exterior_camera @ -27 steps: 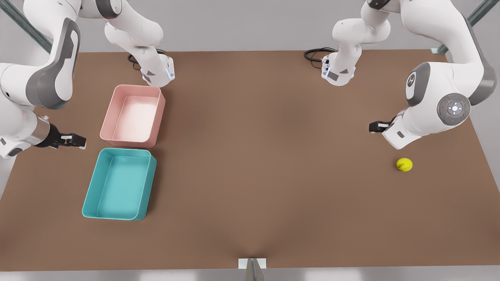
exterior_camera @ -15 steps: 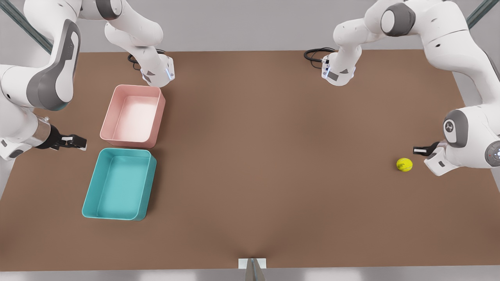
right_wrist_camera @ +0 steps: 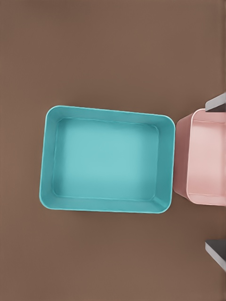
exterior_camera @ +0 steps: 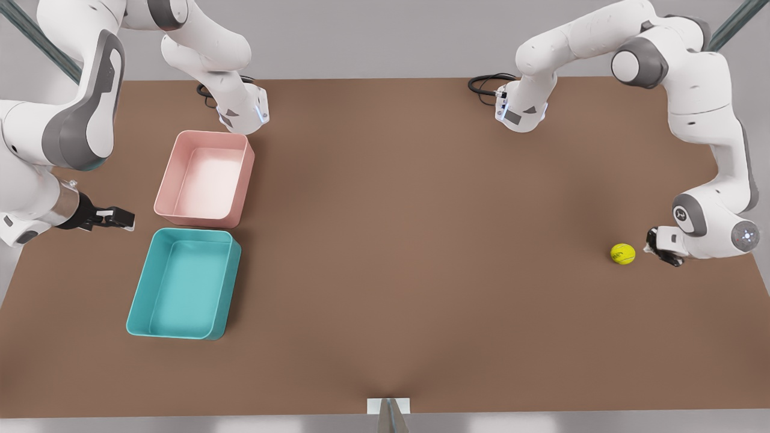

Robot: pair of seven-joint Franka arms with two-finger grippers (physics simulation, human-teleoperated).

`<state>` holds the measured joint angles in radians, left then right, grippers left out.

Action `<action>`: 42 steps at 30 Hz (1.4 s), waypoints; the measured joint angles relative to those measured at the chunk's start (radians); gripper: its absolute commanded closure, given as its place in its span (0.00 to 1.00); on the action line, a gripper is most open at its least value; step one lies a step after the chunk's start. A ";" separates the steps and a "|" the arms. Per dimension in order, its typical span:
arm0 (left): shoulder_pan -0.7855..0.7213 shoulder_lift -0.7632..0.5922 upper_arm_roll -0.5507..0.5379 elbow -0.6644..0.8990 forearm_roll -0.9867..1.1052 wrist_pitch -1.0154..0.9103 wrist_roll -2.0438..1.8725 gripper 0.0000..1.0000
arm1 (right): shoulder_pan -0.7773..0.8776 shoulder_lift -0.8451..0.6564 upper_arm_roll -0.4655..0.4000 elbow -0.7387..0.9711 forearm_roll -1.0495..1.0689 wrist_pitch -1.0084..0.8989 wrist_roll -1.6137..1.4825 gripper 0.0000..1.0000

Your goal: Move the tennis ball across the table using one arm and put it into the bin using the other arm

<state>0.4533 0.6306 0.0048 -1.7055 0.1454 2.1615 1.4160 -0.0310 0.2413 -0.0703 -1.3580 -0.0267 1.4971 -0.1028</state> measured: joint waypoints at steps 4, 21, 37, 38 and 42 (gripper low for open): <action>0.002 0.000 0.033 -0.039 0.014 0.069 0.140 0.79 | 0.001 0.002 0.000 -0.001 0.000 0.000 -0.003 0.00; 0.001 0.017 0.060 -0.072 0.027 0.138 0.405 0.79 | 0.001 0.002 0.000 -0.006 0.000 -0.001 -0.008 0.00; -0.033 0.050 0.075 -0.047 0.025 0.171 0.516 0.79 | 0.000 0.002 0.000 -0.008 0.001 -0.001 -0.009 0.00; -0.034 0.051 0.079 -0.047 0.026 0.171 0.521 0.79 | 0.000 0.002 0.000 -0.008 0.001 -0.001 -0.009 0.00; -0.037 0.054 0.106 -0.046 0.030 0.171 0.537 0.79 | 0.000 0.002 0.000 -0.008 0.001 -0.001 -0.010 0.00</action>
<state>0.4163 0.6844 0.1109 -1.7511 0.1753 2.3330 1.9526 -0.0307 0.2435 -0.0703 -1.3657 -0.0252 1.4961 -0.1125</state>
